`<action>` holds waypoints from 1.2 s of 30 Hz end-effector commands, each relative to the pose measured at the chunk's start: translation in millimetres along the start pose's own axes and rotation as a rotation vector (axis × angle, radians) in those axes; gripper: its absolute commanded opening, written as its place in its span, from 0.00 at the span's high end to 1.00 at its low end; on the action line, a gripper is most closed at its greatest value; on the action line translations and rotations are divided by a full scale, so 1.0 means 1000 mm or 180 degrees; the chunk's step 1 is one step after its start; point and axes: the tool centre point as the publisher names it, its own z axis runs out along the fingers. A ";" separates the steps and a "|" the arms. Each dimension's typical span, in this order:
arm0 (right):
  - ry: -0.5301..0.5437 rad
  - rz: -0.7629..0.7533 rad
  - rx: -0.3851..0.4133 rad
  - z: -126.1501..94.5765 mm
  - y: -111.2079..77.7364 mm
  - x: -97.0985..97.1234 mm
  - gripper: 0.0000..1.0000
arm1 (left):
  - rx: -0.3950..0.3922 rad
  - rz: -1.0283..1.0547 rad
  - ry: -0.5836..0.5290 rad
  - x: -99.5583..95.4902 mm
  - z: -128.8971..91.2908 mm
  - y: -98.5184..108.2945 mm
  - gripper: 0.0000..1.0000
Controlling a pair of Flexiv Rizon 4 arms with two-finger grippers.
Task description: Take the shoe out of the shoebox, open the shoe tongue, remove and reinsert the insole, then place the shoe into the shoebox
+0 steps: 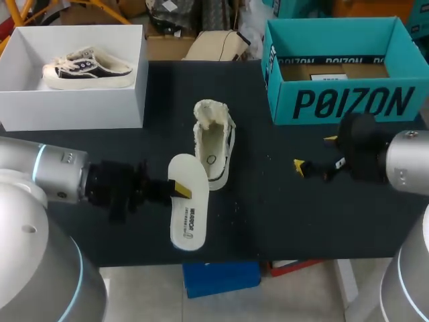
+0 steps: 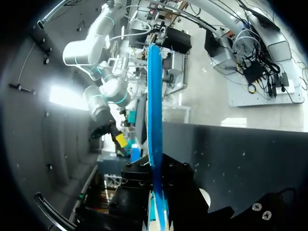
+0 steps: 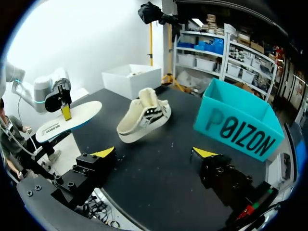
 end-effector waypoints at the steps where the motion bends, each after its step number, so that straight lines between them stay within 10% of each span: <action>1: -0.0085 0.0007 0.0019 0.000 0.002 0.003 0.00 | 0.0012 -0.0003 0.0019 0.002 0.004 -0.001 1.00; 17: -0.0085 0.0007 0.0019 0.000 0.002 0.003 0.00 | 0.0545 -0.0166 0.0497 0.023 0.006 -0.012 1.00; 36: -0.0085 0.0007 0.0019 0.000 0.002 0.003 0.00 | 0.0589 -0.0112 0.0966 0.035 0.005 -0.009 1.00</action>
